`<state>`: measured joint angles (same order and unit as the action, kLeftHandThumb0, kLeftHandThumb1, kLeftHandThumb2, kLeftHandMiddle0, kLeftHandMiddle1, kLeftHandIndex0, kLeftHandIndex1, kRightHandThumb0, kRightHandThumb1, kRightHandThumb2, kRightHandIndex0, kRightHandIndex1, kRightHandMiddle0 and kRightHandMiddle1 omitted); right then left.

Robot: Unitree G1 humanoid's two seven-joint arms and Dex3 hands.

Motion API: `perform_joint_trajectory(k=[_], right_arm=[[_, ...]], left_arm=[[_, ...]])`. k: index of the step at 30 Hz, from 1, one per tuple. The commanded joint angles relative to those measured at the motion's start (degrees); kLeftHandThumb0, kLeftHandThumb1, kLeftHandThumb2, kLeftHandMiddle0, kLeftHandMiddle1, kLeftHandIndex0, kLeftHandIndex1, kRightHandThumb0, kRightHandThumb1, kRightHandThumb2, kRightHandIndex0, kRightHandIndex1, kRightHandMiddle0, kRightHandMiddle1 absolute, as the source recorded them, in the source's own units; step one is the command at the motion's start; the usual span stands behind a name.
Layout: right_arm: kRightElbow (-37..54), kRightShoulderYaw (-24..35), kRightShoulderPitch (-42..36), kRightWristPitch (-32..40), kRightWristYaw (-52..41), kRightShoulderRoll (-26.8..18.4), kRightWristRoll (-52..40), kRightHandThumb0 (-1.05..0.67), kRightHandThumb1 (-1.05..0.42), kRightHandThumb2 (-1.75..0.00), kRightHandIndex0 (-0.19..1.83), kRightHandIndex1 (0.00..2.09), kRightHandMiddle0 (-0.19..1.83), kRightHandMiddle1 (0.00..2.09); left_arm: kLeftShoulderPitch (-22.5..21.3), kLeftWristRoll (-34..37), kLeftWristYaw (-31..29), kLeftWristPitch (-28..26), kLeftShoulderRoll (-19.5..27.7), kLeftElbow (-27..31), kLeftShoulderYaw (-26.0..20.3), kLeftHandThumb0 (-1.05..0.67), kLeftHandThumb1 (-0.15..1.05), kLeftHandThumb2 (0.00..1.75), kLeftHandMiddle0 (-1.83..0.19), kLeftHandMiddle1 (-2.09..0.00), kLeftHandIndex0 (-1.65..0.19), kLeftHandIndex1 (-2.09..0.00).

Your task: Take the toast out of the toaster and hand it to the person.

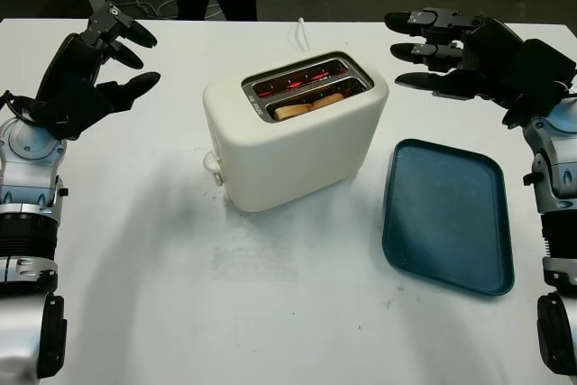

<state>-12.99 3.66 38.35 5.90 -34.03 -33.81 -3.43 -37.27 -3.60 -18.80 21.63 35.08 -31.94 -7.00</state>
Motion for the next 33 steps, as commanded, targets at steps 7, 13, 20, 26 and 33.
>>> perform_joint_trajectory(k=[7, 13, 20, 26, 33], right_arm=[[-1.17, 0.30, 0.42, -2.42, -0.60, -0.04, -0.38, -0.53, -0.88, 0.00, 0.45, 0.01, 0.42, 0.01], [-0.59, 0.19, 0.24, -2.19, -0.55, -0.30, -0.06, -0.53, -0.88, 0.00, 0.46, 0.01, 0.43, 0.01], [-1.35, 0.27, 0.27, -2.98, -0.69, -0.33, -0.07, -0.55, -0.89, 0.00, 0.46, 0.01, 0.43, 0.00], [-2.11, 0.52, 0.36, -3.26, -1.10, -0.24, -0.56, -0.54, -0.88, 0.00, 0.46, 0.01, 0.43, 0.01], [-2.41, 0.64, 0.32, -3.51, -0.82, 0.19, -0.80, -0.54, -0.88, 0.00, 0.46, 0.01, 0.44, 0.01]], left_arm=[[0.79, 0.35, -0.23, 0.73, 0.41, -0.33, -0.20, -1.05, 0.92, 0.35, 0.00, -1.62, 0.00, -1.53], [0.82, 0.63, -0.43, 0.71, 0.36, -0.26, -0.32, -1.05, 0.92, 0.34, 0.00, -1.62, 0.00, -1.53], [1.16, 0.15, -0.11, -0.68, 0.48, 1.15, -0.16, -1.05, 0.92, 0.36, 0.00, -1.64, 0.00, -1.55], [1.29, -0.45, 0.42, -0.31, 0.65, 1.31, -0.06, -1.05, 0.92, 0.37, 0.00, -1.66, 0.00, -1.56], [1.45, 0.76, -0.19, -0.79, 0.27, 1.46, -0.52, -1.05, 0.92, 0.33, 0.00, -1.64, 0.00, -1.55]])
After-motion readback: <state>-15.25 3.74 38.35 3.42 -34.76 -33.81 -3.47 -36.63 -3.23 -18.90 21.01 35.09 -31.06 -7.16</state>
